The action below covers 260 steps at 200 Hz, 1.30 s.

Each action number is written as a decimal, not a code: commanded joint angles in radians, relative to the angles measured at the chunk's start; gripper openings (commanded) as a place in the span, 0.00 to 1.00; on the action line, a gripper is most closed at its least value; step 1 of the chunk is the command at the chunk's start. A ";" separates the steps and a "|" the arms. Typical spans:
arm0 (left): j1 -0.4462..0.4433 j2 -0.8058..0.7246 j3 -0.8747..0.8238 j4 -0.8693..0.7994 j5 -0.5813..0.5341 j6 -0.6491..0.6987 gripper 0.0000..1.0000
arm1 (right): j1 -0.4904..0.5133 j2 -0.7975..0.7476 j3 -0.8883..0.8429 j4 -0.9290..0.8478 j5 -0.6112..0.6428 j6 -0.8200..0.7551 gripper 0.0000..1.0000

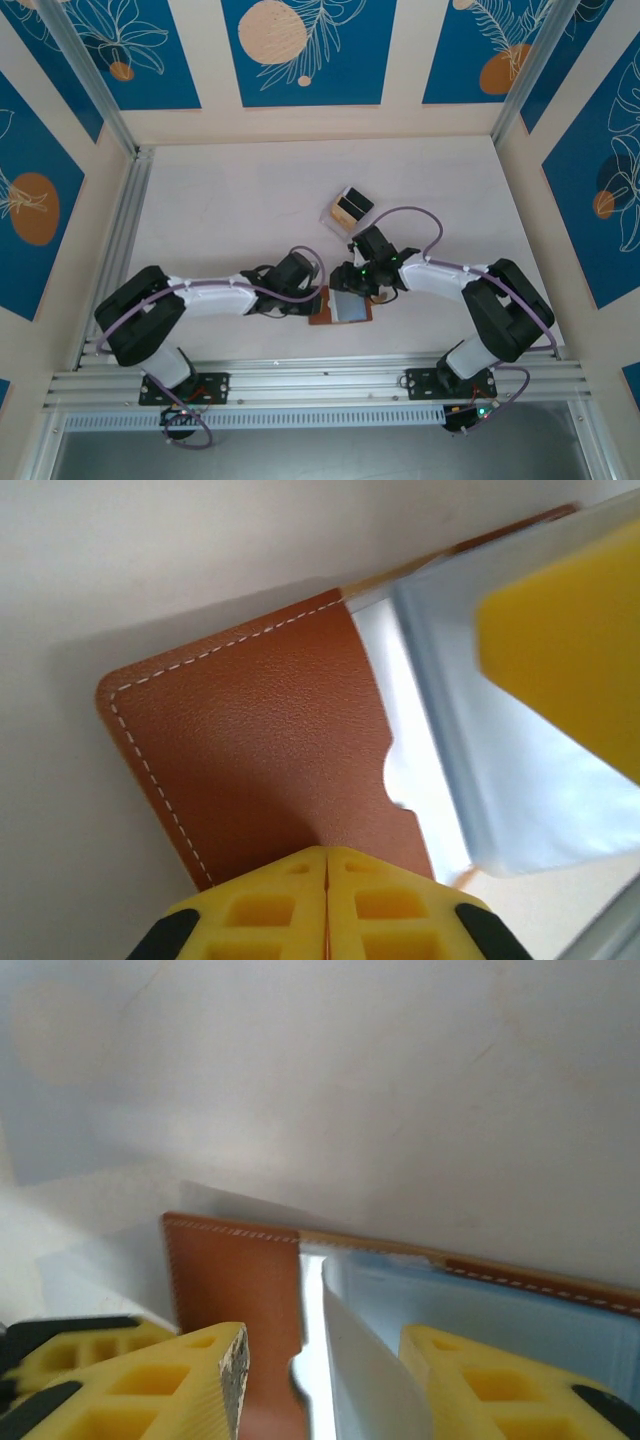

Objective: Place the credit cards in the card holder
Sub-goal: Flip over the card slot on the card holder.

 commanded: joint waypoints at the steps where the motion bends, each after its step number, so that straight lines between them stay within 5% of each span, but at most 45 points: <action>1: 0.005 0.036 -0.027 0.029 -0.016 -0.007 0.06 | 0.026 -0.018 0.029 -0.024 -0.051 -0.001 0.46; 71: 0.013 -0.046 -0.131 0.116 -0.055 -0.074 0.07 | 0.056 0.118 0.044 0.159 -0.165 0.090 0.54; 125: 0.016 -0.294 -0.176 -0.116 -0.181 -0.089 0.21 | 0.045 0.188 0.052 0.157 -0.132 0.108 0.58; 165: 0.014 -0.398 -0.198 -0.143 -0.141 -0.068 0.35 | 0.042 0.229 0.068 0.148 -0.117 0.113 0.66; 193: 0.014 -0.389 -0.175 -0.134 -0.134 -0.038 0.46 | 0.039 0.229 0.078 0.157 -0.142 0.112 0.74; 260: 0.014 -0.168 -0.032 -0.134 -0.197 0.053 0.53 | 0.036 0.220 0.101 0.123 -0.165 0.095 0.79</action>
